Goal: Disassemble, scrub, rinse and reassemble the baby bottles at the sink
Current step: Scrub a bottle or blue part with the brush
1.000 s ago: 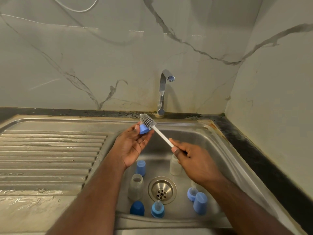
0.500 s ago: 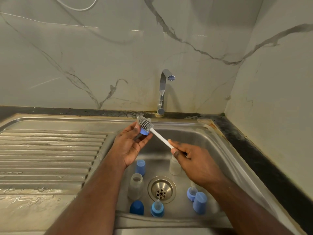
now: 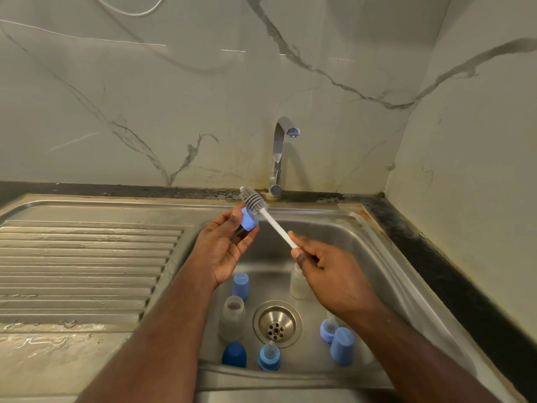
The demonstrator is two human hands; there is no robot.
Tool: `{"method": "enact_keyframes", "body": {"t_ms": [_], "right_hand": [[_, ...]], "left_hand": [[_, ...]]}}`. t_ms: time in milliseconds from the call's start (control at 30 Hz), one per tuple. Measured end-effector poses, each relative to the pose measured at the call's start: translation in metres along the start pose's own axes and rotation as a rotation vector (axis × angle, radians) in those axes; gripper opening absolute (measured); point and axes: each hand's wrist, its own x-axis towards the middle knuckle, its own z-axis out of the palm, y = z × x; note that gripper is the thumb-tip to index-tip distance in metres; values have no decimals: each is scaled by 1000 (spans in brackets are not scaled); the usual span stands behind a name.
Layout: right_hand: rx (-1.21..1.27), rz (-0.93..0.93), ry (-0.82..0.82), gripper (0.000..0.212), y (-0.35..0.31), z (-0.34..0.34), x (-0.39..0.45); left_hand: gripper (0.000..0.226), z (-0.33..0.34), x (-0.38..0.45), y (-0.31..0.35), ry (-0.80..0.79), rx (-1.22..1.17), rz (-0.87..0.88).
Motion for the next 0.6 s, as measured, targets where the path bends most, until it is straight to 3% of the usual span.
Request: {"method": "enact_keyframes", "body": {"t_ms": [300, 600], "right_hand": [[-9, 19, 1, 40, 0, -1, 0], [7, 41, -22, 39, 0, -4, 0]], "left_hand": [[46, 1, -2, 0, 7, 81, 1], [23, 2, -3, 1, 19, 82, -5]]}}
